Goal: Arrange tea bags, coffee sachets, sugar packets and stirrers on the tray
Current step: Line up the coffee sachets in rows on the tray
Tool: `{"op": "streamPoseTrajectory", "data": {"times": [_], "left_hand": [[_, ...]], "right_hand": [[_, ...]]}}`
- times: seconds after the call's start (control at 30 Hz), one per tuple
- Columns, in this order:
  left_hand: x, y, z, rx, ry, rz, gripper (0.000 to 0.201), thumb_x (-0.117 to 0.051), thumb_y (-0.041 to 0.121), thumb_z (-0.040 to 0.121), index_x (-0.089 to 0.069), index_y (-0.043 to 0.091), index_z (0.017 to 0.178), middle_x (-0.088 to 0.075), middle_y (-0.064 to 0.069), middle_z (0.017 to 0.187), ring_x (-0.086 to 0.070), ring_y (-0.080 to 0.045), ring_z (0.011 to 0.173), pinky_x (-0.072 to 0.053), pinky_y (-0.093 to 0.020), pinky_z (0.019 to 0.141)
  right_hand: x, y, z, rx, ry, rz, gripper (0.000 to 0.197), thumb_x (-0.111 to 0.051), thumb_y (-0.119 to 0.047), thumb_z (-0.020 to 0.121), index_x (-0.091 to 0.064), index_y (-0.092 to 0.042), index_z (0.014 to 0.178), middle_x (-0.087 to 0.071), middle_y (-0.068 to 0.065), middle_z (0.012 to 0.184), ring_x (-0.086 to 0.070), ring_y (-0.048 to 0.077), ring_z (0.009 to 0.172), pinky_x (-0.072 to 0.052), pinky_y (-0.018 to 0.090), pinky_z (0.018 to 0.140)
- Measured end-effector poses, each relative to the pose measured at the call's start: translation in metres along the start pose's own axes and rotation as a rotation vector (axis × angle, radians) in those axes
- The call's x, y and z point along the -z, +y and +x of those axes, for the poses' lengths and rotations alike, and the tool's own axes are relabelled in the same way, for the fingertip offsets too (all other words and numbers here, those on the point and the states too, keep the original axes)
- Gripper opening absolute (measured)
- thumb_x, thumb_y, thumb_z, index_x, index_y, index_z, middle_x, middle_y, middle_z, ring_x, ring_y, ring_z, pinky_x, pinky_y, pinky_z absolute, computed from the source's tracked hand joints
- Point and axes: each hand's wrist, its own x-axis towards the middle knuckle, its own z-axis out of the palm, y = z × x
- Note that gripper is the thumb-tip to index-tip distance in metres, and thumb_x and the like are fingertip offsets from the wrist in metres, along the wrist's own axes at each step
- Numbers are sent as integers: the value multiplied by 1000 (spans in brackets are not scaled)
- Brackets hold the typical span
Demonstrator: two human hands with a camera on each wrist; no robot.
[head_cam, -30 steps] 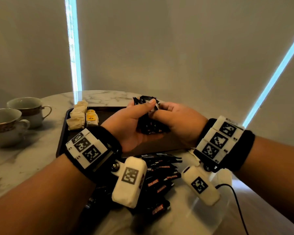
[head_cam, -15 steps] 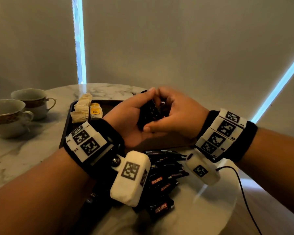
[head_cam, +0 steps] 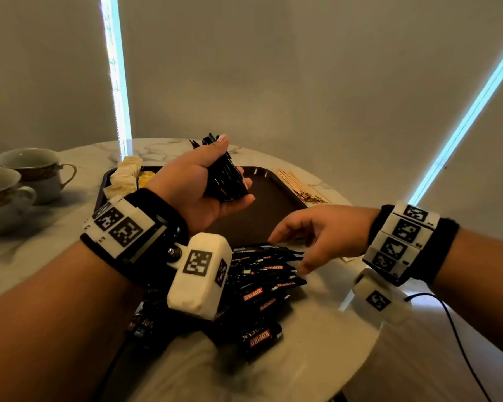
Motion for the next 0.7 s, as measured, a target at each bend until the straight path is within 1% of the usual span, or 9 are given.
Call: {"op": "streamPoseTrajectory", "data": {"times": [0.1,0.2,0.23,0.27,0.37,0.43,0.5,0.57,0.7], "left_hand": [[0,-2,-1,0,-4,-5,39,-62,43,96,-55,13,119,-60,-14,107,-68,-28,92,-59,-38,57],[-2,-3,-3,3,-13,-12,33,-61,43,96,-56,15,115,-58,-14,107,-66,-28,91,-59,-38,57],[-2,-3,-3,1,-17,-17,31,-61,42,96,-56,16,112,-58,-14,107,-66,-28,91,-59,-38,57],[-2,-3,-3,1,-21,-19,29,-61,42,96,-57,17,110,-58,-14,107,-66,-29,91,-59,-37,57],[-1,-2,-3,6,-24,-13,28,-62,41,95,-57,17,110,-58,-14,109,-65,-28,91,-58,-36,57],[-1,-2,-2,17,-28,-7,30,-63,41,95,-56,17,113,-58,-14,111,-66,-27,90,-58,-36,57],[-1,-3,-2,28,-27,-2,33,-63,41,95,-56,17,116,-59,-15,113,-67,-28,91,-58,-37,57],[-1,-4,-1,36,-26,6,34,-63,41,95,-56,16,116,-60,-15,114,-68,-29,93,-58,-40,58],[-2,-4,-3,53,-28,27,33,-60,40,96,-56,16,119,-60,-14,116,-67,-33,104,-59,-45,61]], "right_hand": [[-8,5,5,21,42,-78,52,-82,-15,78,-64,-37,121,-67,-18,116,-61,-10,98,-49,17,86],[-13,7,7,57,136,-143,40,-78,-17,82,-67,-36,116,-69,-19,108,-60,-13,91,-45,7,76],[-12,9,8,62,172,-156,38,-76,-15,83,-69,-36,114,-69,-19,105,-61,-12,89,-46,7,74],[-12,11,8,60,205,-163,36,-75,-14,84,-70,-38,110,-70,-19,102,-62,-11,89,-49,9,76],[-9,16,6,44,297,-167,32,-72,-15,84,-72,-43,98,-71,-18,95,-66,-1,87,-57,28,83],[-7,18,4,42,362,-148,30,-70,-14,85,-74,-42,93,-72,-15,89,-65,4,81,-58,31,80],[-6,20,0,47,410,-115,25,-71,-15,86,-76,-39,91,-72,-14,85,-64,5,76,-57,29,76],[-4,22,-2,47,434,-91,22,-72,-18,86,-77,-39,91,-73,-16,83,-65,7,76,-56,29,75],[3,24,-8,57,512,-11,25,-74,-13,85,-75,-38,87,-72,-20,78,-65,-1,71,-47,9,63]]}}
